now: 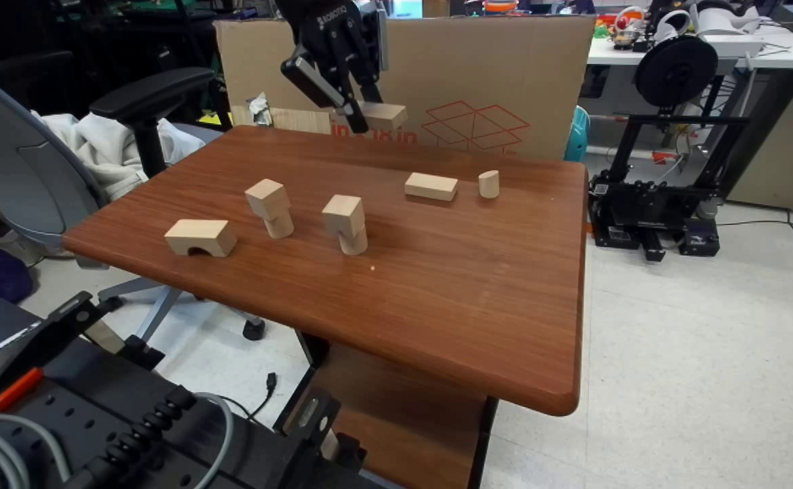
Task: Put the long rectangular block on top of the short rectangular block
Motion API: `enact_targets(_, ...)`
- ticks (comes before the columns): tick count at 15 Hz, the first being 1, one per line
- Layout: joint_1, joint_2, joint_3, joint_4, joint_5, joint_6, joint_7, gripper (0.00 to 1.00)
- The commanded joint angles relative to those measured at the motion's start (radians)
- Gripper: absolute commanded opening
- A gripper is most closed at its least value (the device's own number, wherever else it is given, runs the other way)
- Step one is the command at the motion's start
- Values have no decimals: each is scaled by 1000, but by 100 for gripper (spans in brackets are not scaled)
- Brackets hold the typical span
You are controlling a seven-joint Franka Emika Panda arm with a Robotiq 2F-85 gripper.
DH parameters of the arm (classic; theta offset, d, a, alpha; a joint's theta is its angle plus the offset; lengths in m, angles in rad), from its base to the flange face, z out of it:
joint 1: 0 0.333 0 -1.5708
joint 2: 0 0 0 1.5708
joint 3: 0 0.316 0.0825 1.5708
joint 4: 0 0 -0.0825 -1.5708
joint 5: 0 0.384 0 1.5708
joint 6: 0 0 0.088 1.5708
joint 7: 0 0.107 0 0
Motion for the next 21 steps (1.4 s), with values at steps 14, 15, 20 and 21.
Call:
enact_targets(14,-78,196,-11,184,55,-10,-206,8)
enact_targets(15,-91,199,-5,188,69,-8,-226,8)
enact_targets(20,-129,195,8,187,145,-16,-312,8)
enact_targets(21,-134,191,8,182,159,-18,-323,8)
